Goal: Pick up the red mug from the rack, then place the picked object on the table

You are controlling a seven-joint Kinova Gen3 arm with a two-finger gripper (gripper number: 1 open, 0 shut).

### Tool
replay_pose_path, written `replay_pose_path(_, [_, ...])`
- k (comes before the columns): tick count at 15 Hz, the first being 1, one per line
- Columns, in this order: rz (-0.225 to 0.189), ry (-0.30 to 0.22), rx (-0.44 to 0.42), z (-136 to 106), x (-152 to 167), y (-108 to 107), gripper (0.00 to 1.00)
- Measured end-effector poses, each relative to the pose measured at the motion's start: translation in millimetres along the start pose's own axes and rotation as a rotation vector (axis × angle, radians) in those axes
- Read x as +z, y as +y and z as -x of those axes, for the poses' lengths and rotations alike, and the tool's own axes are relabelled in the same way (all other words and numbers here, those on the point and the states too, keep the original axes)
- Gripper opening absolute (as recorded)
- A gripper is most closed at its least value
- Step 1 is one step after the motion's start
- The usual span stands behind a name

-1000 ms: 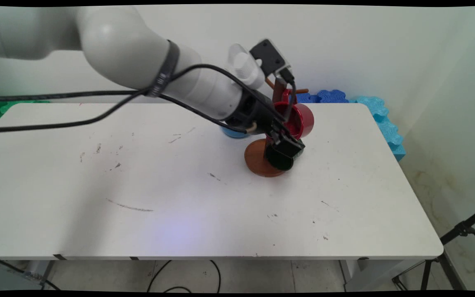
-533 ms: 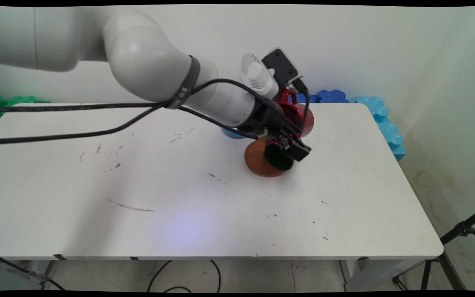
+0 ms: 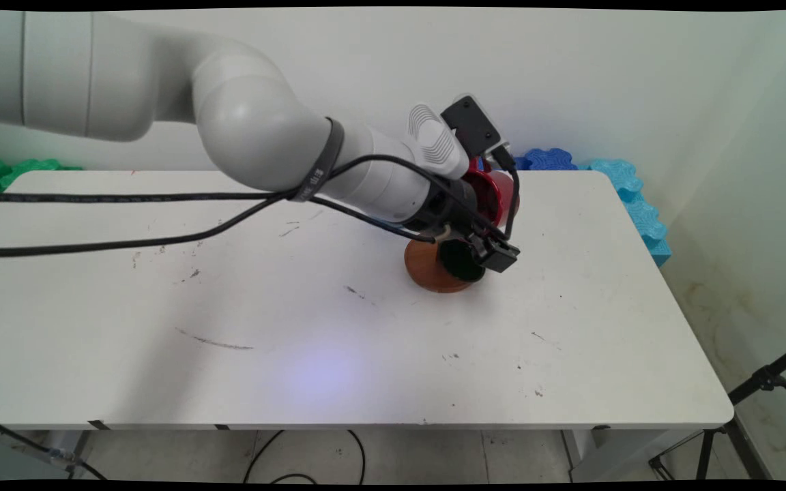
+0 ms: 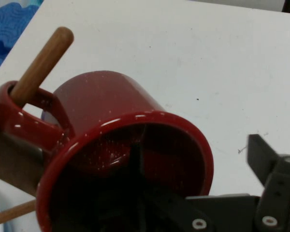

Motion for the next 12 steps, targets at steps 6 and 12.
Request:
replay_pose_path(6, [-0.018,0.031,0.016,4.7,5.3,3.3,0.00])
replay_pose_path(12, [-0.038,0.063,0.025,6.5,3.3,2.4,0.00])
